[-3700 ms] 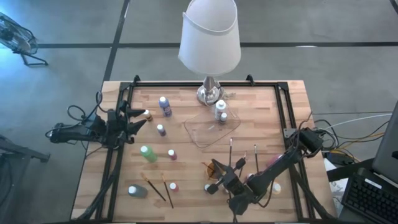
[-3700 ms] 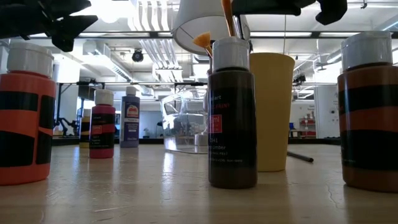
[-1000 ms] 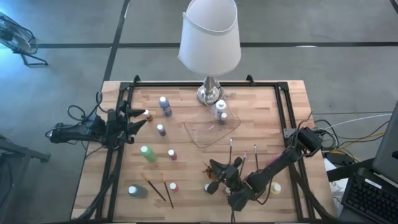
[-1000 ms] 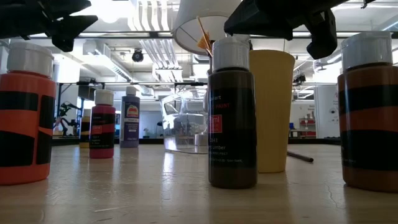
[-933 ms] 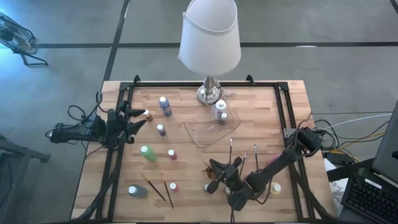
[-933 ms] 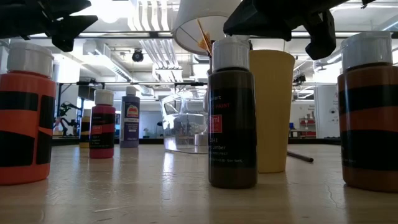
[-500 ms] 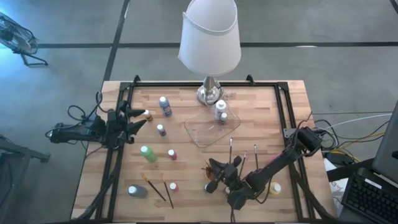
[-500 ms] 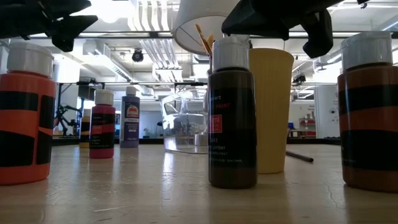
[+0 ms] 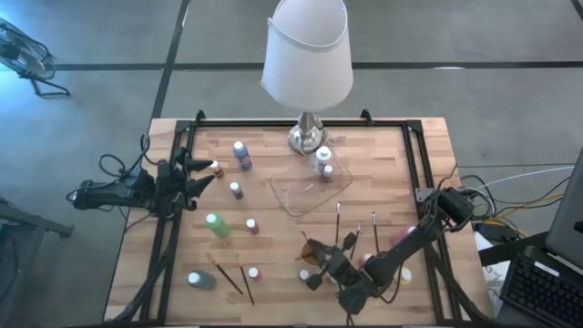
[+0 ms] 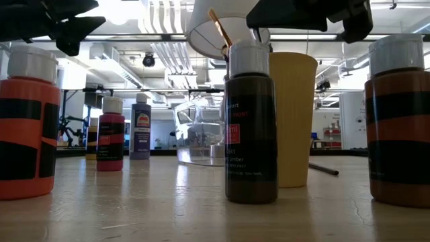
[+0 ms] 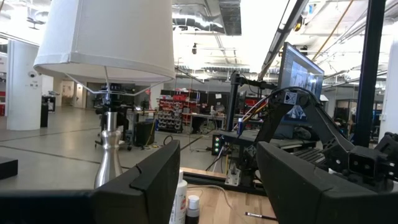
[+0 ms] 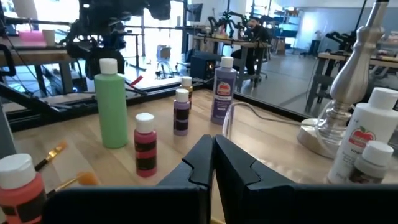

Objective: Pick & Place Paint Supplies
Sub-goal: Put the black paint brush into the yellow cup

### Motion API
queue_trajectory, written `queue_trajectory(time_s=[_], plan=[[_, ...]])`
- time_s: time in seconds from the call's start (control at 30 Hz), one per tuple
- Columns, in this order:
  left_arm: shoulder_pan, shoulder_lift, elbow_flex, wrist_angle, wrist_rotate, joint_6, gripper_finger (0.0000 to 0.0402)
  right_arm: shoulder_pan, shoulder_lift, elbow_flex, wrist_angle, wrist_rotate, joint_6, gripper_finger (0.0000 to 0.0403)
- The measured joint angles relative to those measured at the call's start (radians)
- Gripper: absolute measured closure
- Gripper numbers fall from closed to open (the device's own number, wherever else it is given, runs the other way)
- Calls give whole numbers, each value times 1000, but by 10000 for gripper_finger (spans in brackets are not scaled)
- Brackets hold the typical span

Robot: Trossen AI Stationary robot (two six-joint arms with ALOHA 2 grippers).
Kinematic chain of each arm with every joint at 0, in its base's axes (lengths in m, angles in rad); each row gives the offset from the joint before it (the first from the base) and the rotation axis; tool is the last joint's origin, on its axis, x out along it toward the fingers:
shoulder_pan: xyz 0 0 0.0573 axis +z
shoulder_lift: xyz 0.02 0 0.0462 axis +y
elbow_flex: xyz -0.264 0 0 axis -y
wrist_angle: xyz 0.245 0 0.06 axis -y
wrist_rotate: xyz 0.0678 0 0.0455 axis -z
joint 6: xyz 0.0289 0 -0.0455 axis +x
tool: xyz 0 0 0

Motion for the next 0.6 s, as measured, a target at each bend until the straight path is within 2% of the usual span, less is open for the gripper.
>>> queue_trajectory(time_s=[0.27,0.6], plan=[[0,0,0,0,0,0,183,2,0,0,-1,-7,-2,387],[0,0,0,0,0,0,183,2,-16,-1,-3,-45,-4,315]])
